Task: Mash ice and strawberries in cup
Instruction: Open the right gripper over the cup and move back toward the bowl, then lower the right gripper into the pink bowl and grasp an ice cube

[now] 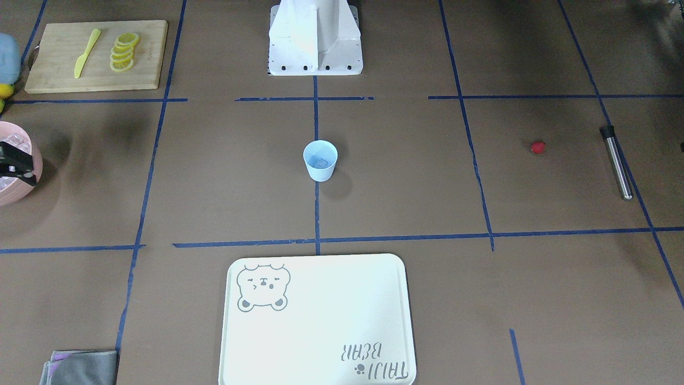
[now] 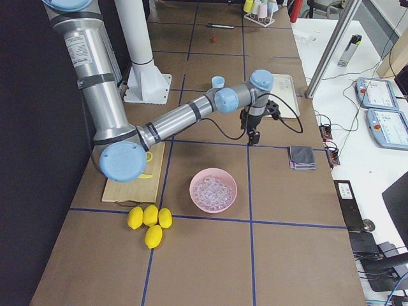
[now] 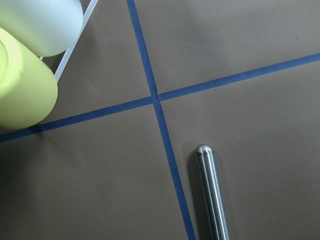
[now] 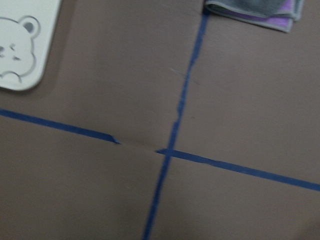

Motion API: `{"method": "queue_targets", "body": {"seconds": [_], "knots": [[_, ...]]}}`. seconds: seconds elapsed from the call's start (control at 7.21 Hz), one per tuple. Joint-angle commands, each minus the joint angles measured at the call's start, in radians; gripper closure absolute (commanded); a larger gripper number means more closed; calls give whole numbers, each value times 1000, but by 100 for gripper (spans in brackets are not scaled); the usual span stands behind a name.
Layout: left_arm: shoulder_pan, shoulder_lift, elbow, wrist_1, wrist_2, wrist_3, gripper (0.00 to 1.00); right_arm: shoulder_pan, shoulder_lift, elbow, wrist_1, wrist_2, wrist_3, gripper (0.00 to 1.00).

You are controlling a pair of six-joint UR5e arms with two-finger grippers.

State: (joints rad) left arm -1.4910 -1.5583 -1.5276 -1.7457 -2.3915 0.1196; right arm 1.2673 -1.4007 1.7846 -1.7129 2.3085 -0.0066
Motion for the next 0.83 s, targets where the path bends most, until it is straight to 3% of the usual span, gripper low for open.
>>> {"method": "queue_targets", "body": {"seconds": [0.0, 0.28, 0.69], "knots": [[0, 0, -2, 0, 0, 0, 0, 118, -173, -1, 4, 34, -284, 1], [0, 1, -3, 0, 0, 0, 0, 116, -221, 0, 71, 29, -250, 1], [0, 1, -3, 0, 0, 0, 0, -67, -317, -1, 422, -59, 72, 1]]}}
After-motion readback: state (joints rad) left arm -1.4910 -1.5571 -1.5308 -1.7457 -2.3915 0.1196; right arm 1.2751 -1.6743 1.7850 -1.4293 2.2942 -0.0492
